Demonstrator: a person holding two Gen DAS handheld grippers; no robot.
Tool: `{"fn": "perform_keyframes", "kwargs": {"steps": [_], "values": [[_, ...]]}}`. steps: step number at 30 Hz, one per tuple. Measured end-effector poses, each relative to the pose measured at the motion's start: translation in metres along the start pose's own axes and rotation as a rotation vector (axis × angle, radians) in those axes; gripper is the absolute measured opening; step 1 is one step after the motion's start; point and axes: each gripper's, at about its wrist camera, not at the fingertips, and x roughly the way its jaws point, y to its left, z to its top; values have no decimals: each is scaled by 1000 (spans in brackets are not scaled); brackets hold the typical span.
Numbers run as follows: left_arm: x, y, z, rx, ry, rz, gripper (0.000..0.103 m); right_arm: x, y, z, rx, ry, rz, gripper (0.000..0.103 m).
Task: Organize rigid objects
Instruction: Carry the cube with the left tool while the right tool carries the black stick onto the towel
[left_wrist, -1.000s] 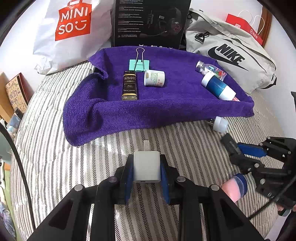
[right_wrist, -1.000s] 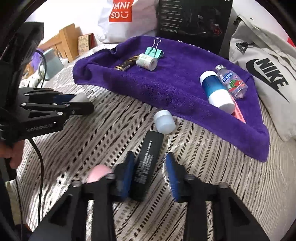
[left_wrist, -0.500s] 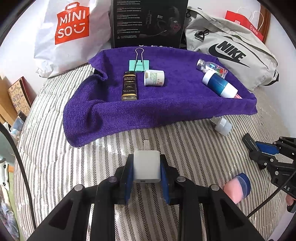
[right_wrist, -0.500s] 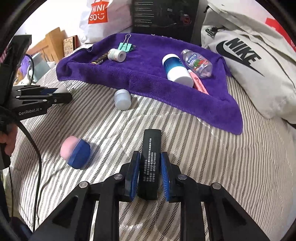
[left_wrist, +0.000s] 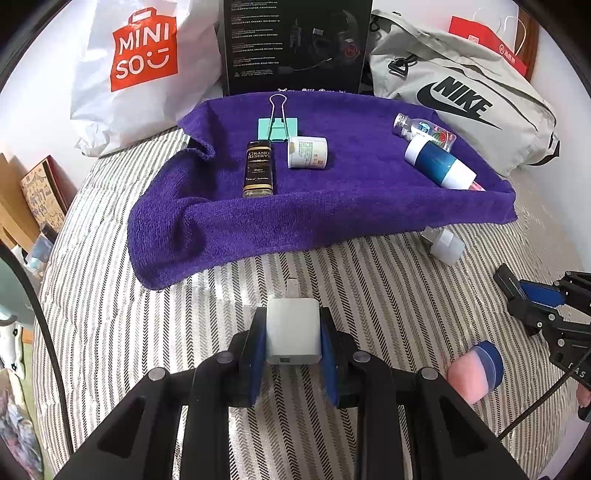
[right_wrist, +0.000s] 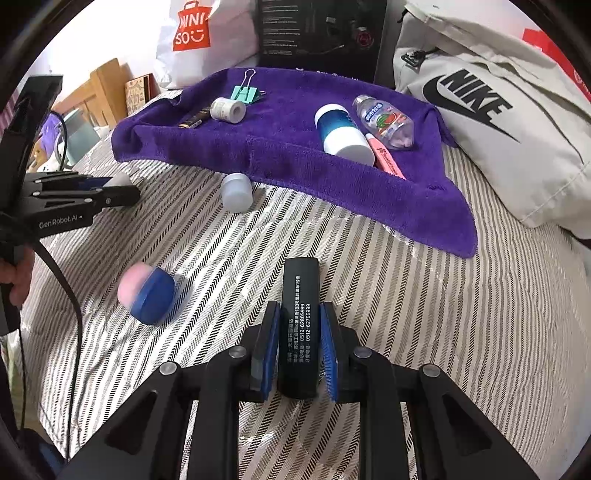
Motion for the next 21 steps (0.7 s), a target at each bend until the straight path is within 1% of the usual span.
{"fn": "perform_keyframes", "kwargs": {"steps": [1,3,7,12,21], "values": [[-1,2,0,-24,-1,-8,25,0,0,0,-3,-1,0,22],[-2,2,-1,-24,2,-23,25,0,-2,0,0,3,17,21],[-11,6,1,-40,-7,-27,25,-3,-10,1,21,12,59,21],[-24,14,9,-65,-33,-65,25,-18,-17,7,31,-20,85,21],[-31,22,32,-64,-58,-58,25,-25,-20,36,28,-57,127,21]]}}
